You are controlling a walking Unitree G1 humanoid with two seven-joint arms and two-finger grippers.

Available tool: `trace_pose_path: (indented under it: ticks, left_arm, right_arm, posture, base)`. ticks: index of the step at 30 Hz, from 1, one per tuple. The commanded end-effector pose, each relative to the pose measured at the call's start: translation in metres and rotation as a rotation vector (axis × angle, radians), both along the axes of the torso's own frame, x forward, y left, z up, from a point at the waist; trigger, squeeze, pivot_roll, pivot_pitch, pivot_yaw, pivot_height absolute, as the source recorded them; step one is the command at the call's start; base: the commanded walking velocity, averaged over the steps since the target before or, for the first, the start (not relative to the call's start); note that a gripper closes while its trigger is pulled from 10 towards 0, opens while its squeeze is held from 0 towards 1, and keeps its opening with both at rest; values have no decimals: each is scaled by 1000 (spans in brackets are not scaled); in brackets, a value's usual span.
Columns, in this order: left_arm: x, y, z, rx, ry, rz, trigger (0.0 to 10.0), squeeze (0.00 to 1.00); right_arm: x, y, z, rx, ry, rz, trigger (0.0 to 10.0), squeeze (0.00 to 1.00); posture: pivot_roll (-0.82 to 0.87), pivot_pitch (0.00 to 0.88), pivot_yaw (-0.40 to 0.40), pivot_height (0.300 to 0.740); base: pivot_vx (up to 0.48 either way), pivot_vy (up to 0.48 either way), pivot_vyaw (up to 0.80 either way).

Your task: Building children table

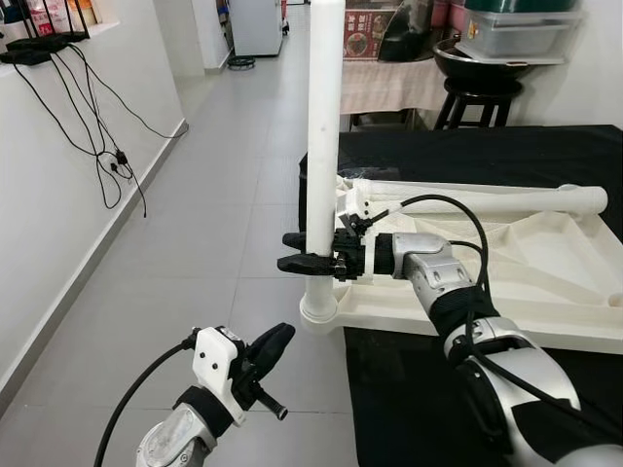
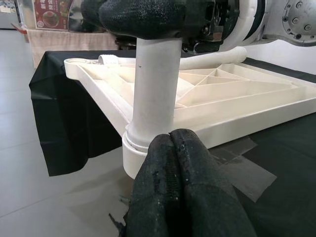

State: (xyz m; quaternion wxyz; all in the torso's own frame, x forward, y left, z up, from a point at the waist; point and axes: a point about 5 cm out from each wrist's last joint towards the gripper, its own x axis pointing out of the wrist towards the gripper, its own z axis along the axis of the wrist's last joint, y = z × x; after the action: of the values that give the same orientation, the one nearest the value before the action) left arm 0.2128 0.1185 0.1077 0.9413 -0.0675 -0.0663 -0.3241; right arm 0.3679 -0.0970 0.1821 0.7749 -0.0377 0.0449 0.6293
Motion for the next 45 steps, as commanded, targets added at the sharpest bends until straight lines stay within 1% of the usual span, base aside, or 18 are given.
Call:
trace_pose_path:
  ticks: [1,5,6,7,8,9,11,14,20,21,22,25,26,27,36,37,44,45]
  left_arm:
    - [-2,0,-1,0,9,-2,10000,0]
    - [-4,0,0,-1,10,-4,10000,0]
    - [-6,0,1,-2,9,-2,10000,0]
    - [-6,0,1,-2,9,-2,10000,0]
    - [-7,1,1,-4,10,1,10000,0]
    - [-9,2,1,-6,13,3,10000,0]
    - [-10,2,1,-4,18,-1,10000,0]
    - [-9,2,0,-9,31,-34,10000,0]
    - [-8,4,1,-14,28,-14,10000,0]
    - [-8,4,1,-14,27,-10,10000,0]
    - [-8,4,1,-12,26,-9,10000,0]
    - [-8,5,1,-11,26,-9,10000,0]
    - [-7,5,1,-10,27,-10,10000,0]
    - [-7,5,0,-8,28,-13,10000,0]
    - [-4,5,0,-2,27,-15,10000,0]
    - [-4,5,0,-1,27,-14,10000,0]
    - [-3,4,0,3,23,-11,10000,0]
    - [-3,4,0,5,22,-10,10000,0]
  right_arm:
    - [-3,-9,-20,-34,52,-54,0,0]
    - [-3,-20,-34,-87,54,-189,0,0]
    - [4,-29,-52,-119,77,-599,0,0]
    - [4,-29,-52,-119,77,-599,0,0]
    - [-1,-42,-69,-107,144,-982,0,0]
    - [-14,-51,-83,-117,214,-1170,0,0]
    - [-41,-35,-84,-122,216,-1098,0,0]
    - [-34,-33,-65,-110,101,-1061,0,0]
    - [-24,-35,-60,-111,75,-1109,0,0]
    - [-23,-33,-59,-123,74,-1104,6000,0]
    - [-22,-32,-57,-120,84,-1103,10000,0]
    - [-21,-31,-57,-115,93,-1101,10000,0]
    - [-23,-25,-52,-118,92,-1063,10000,631]
    - [-22,-15,-44,-83,115,-957,10000,1000]
    - [-17,9,13,54,-92,-270,10000,1000]
    - [-18,9,15,45,-105,-191,10000,0]
    - [-7,10,6,-42,-35,-35,10000,0]
    - [-3,10,4,-46,-11,-53,0,0]
  posture:
    - [31,0,-4,740]
    - [33,0,-14,740]
    - [42,0,-38,740]
    - [42,0,-38,740]
    - [41,0,-33,740]
    - [30,0,-17,740]
    - [11,0,-4,740]
    - [7,0,-3,740]
    - [6,0,5,740]
    - [5,0,5,740]
    - [5,0,5,740]
    - [5,0,5,740]
    - [5,0,6,740]
    - [5,0,6,740]
    - [24,0,3,740]
    - [25,0,3,740]
    - [42,0,2,740]
    - [49,0,0,740]
  base:
    - [0,0,0]
    - [0,0,0]
    - [0,0,0]
    - [0,0,0]
    - [0,0,0]
    - [0,0,0]
    - [0,0,0]
    - [0,0,0]
    - [0,0,0]
    - [0,0,0]
    - [0,0,0]
    - [0,0,0]
    - [0,0,0]
    - [0,0,0]
    - [0,0,0]
    - [0,0,0]
    - [0,0,0]
    - [0,0,0]
